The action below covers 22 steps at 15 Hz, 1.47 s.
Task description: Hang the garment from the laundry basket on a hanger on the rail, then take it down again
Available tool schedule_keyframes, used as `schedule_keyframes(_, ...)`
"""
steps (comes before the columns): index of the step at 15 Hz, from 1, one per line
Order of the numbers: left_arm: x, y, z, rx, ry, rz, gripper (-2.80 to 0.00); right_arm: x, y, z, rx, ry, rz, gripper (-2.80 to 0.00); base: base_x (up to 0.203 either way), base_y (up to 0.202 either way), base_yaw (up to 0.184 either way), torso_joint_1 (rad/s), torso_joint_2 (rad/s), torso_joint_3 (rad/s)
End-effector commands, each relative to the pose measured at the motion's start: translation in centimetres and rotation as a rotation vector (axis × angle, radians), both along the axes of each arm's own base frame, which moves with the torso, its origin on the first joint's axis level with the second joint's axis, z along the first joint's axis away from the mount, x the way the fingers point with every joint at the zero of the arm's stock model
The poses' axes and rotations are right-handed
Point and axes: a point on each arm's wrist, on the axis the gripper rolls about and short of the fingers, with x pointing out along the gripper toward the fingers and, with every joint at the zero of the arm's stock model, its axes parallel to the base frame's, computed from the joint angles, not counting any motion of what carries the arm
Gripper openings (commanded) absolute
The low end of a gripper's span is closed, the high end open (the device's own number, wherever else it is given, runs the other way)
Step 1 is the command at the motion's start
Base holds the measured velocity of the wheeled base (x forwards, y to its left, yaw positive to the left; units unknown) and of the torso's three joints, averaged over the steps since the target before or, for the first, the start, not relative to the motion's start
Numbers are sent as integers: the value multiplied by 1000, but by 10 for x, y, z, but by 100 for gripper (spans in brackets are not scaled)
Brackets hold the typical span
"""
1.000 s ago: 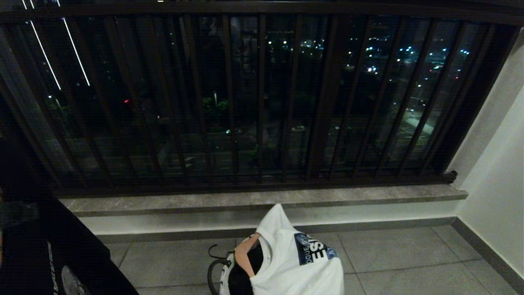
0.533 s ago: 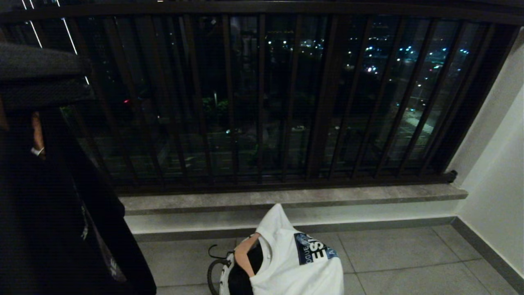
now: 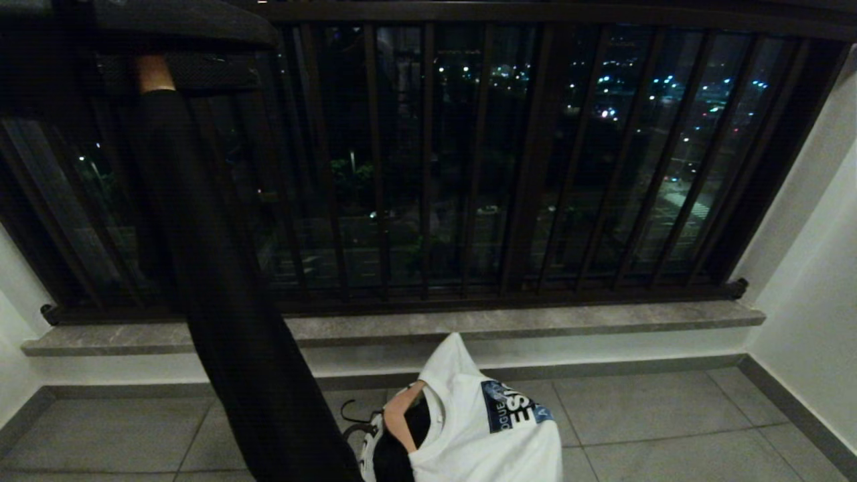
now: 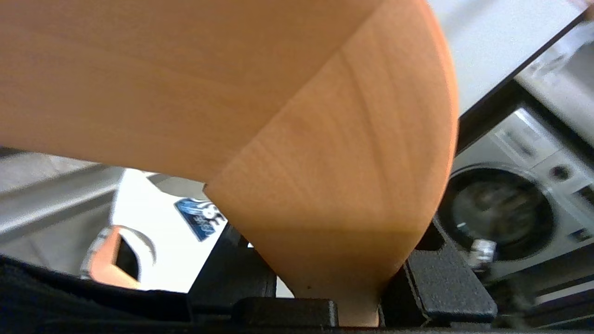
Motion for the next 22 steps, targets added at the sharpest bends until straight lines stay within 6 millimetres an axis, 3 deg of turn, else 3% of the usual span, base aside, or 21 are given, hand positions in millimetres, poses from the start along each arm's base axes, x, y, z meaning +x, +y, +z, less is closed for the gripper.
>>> schedule_keyframes(1,22,-13,-3,29,15,4,-280,0,0,0,0,2,0,-280,0,0,0,0,0,0)
schedule_keyframes(8,68,-43,7,56,-28,-5,-280,0,0,0,0,1,0,-280,0,0,0,0,0,0)
schedule_keyframes(12,92,-68,2,125,-82,-36,-280,0,0,0,0,1,0,-280,0,0,0,0,0,0)
schedule_keyframes(22,56,-107,18,100,-188,-231,-280,0,0,0,0,1,0,-280,0,0,0,0,0,0)
